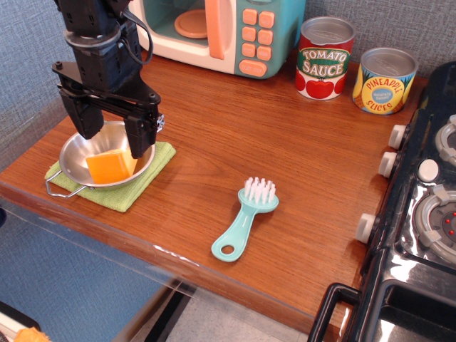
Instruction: Place the brush behind the skillet.
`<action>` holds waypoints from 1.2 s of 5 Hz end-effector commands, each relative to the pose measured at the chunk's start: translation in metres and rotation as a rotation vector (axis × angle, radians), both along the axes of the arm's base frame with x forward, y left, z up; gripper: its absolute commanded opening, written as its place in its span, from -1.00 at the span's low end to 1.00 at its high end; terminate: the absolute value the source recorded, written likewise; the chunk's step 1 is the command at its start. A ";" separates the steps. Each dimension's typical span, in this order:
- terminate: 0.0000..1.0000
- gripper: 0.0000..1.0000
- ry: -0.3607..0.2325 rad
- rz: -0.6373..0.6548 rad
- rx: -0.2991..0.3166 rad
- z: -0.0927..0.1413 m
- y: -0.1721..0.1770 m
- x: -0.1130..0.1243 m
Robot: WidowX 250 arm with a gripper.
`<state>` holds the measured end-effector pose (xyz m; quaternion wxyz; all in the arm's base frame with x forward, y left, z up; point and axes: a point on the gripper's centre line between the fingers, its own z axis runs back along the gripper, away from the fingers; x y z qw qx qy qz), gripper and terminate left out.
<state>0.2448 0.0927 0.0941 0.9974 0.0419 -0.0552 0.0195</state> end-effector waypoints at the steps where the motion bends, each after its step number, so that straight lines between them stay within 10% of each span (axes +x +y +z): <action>1: -1.00 1.00 0.000 0.000 0.000 0.000 0.000 0.000; 4: -1.00 1.00 0.018 -0.083 -0.054 -0.017 -0.091 0.003; 6: -1.00 1.00 0.090 0.079 -0.040 -0.058 -0.116 0.016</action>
